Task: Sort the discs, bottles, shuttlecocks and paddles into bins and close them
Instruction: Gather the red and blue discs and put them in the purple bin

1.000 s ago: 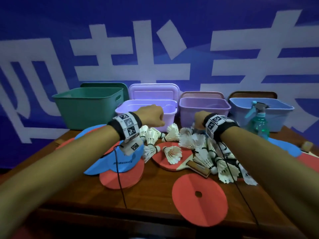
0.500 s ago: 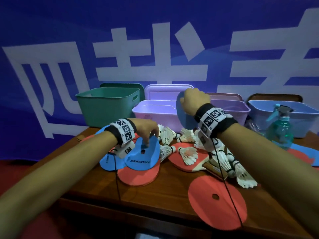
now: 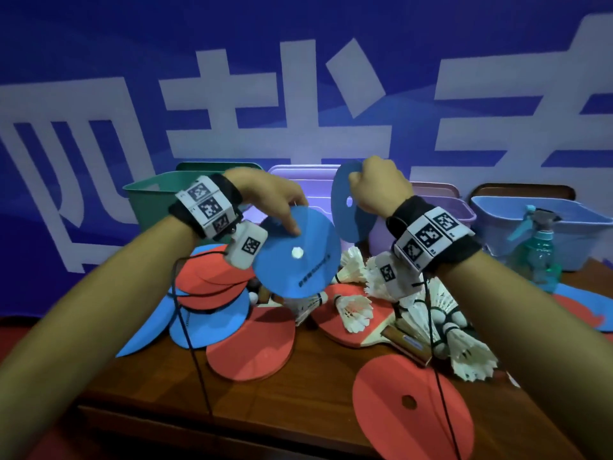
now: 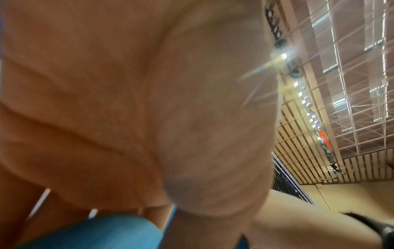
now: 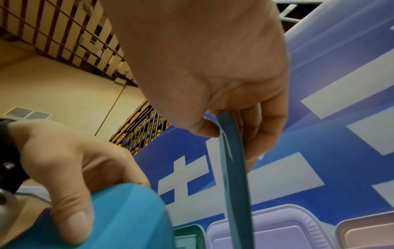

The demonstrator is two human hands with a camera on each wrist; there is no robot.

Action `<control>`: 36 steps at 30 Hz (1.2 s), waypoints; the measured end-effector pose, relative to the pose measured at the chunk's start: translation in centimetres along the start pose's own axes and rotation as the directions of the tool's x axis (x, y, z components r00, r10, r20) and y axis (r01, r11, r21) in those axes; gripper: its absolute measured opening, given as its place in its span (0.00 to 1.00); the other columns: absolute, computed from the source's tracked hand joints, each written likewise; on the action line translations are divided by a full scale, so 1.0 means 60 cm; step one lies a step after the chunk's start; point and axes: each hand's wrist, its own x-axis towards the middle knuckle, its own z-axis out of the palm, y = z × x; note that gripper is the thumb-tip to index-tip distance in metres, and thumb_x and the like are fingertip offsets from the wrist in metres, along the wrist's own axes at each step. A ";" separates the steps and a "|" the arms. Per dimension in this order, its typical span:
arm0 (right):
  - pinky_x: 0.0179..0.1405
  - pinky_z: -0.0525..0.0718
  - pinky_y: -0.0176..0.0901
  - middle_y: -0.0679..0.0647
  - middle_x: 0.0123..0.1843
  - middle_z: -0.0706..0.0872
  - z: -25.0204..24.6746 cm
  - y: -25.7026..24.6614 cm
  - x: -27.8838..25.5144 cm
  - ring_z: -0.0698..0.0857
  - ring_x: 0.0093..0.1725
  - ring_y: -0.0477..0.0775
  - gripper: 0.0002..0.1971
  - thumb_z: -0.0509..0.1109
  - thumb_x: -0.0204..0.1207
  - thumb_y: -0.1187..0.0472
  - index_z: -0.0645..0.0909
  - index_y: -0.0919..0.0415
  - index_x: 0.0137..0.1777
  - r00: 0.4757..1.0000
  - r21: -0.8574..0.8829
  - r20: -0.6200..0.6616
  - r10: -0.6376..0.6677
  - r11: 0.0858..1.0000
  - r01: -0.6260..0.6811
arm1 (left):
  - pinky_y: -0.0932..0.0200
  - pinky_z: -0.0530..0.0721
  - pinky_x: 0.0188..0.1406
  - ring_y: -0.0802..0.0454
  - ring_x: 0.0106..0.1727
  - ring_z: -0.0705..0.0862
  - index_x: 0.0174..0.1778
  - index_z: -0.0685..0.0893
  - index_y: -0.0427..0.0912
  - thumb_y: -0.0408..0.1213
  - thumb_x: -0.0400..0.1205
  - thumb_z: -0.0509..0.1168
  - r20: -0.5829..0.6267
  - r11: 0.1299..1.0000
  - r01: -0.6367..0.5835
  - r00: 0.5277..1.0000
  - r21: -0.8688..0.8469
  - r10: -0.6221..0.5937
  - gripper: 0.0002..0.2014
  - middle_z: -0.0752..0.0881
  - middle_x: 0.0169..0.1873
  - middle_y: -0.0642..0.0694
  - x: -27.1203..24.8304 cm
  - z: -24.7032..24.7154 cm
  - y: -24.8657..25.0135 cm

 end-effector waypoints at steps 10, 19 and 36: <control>0.56 0.82 0.60 0.57 0.49 0.88 -0.076 0.145 0.028 0.83 0.54 0.69 0.12 0.60 0.82 0.58 0.85 0.55 0.55 0.960 0.311 -0.236 0.151 0.948 -0.073 | 0.57 0.69 0.42 0.40 0.51 0.82 0.56 0.79 0.43 0.38 0.85 0.64 -0.662 0.978 -0.135 0.749 -0.159 -0.004 0.06 0.84 0.49 0.44 0.139 -0.009 0.104; 0.51 0.88 0.55 0.53 0.48 0.93 -0.066 0.285 0.061 0.90 0.52 0.60 0.13 0.67 0.80 0.55 0.90 0.56 0.57 0.894 0.408 -0.340 0.291 0.902 -0.139 | 0.53 0.75 0.34 0.36 0.44 0.86 0.64 0.81 0.49 0.41 0.90 0.57 -0.863 0.858 -0.332 0.455 -0.392 -0.218 0.11 0.90 0.46 0.45 0.313 0.069 0.213; 0.33 0.91 0.58 0.65 0.42 0.89 0.019 0.359 0.110 0.91 0.27 0.59 0.12 0.57 0.87 0.64 0.81 0.65 0.59 0.930 0.484 -0.175 0.324 0.851 -0.206 | 0.50 0.72 0.39 0.43 0.37 0.75 0.38 0.79 0.40 0.38 0.90 0.57 -0.700 0.842 -0.253 0.689 -0.477 -0.190 0.15 0.77 0.31 0.48 0.471 0.133 0.173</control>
